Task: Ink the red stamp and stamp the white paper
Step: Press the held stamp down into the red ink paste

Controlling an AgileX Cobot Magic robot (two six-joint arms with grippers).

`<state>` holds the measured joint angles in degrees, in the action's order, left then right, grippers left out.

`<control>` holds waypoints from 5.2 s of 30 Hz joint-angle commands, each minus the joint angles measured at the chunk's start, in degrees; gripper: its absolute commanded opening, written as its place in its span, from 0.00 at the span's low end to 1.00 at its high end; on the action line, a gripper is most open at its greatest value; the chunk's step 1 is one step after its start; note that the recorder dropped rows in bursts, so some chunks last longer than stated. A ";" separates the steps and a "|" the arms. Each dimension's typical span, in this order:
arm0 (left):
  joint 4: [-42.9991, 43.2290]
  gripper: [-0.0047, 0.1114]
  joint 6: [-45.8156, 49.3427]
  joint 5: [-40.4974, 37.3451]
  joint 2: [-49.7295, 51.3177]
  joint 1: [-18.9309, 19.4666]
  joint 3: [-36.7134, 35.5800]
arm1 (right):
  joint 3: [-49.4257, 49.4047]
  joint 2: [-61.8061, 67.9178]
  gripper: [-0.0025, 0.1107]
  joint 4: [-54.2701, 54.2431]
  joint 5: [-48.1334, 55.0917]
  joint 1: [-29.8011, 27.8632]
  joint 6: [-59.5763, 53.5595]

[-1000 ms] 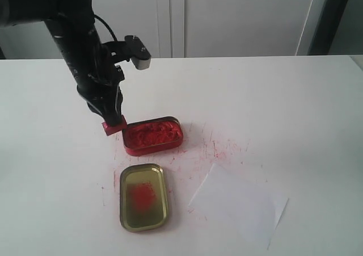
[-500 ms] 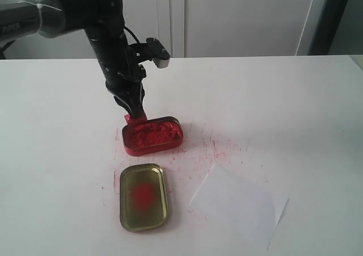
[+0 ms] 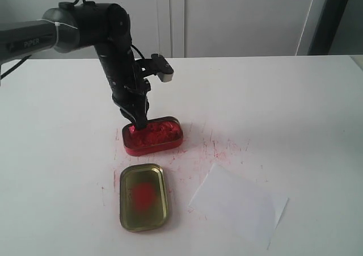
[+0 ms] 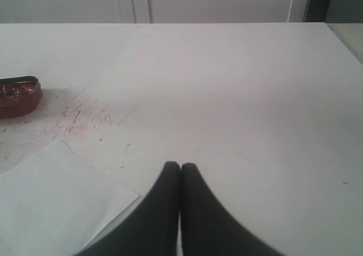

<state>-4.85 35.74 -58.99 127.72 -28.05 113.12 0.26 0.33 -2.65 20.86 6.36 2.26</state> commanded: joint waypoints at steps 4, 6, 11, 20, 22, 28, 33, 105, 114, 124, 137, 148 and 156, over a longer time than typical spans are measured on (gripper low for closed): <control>-2.97 0.04 3.32 -0.58 0.17 -0.04 0.19 | -0.26 -0.33 0.02 0.08 -0.85 -0.35 0.10; -3.46 0.04 4.13 -0.70 0.52 -0.04 0.19 | -0.26 -0.33 0.02 0.08 -0.85 -0.35 0.10; -3.69 0.04 5.17 0.45 0.85 -0.04 0.19 | -0.26 -0.33 0.02 0.08 -0.85 -0.35 0.10; -1.17 0.04 5.17 -2.48 0.85 -0.04 5.55 | -0.26 -0.33 0.02 0.08 -0.85 -0.35 0.10; -1.17 0.04 5.17 -3.64 0.85 -0.04 6.38 | -0.26 -0.33 0.02 0.08 -0.85 -0.35 0.10; -1.17 0.04 5.17 -5.61 2.13 -0.04 6.83 | -0.26 -0.33 0.02 0.08 -0.85 -0.35 0.10; -1.03 0.04 5.17 -4.50 3.82 -0.04 6.98 | -0.26 -0.33 0.02 0.08 -0.85 -0.35 0.10; 5.95 0.04 3.01 -3.38 3.22 -1.35 8.64 | -0.26 -0.33 0.02 0.08 -0.85 -0.35 0.10; 5.95 0.04 3.01 -5.98 3.22 -1.35 10.33 | -0.26 -0.33 0.02 0.08 -0.85 -0.35 0.10; 5.95 0.04 3.01 -6.11 3.71 -1.35 10.33 | -0.26 -0.33 0.02 0.08 -0.85 -0.35 0.10; 8.77 0.04 3.01 -9.39 5.63 -1.35 10.23 | -0.26 -0.33 0.02 0.08 -0.85 -0.35 0.10; 10.46 0.04 3.01 -9.49 6.81 -1.35 10.23 | -0.26 -0.33 0.02 0.08 -0.85 -0.35 0.10; 15.95 0.04 3.01 -9.83 6.81 -3.74 10.23 | -0.26 -0.33 0.02 0.08 -0.85 -0.35 0.10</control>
<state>8.55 39.11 -64.56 134.95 -30.18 122.89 0.26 0.33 -2.65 20.86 6.36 2.26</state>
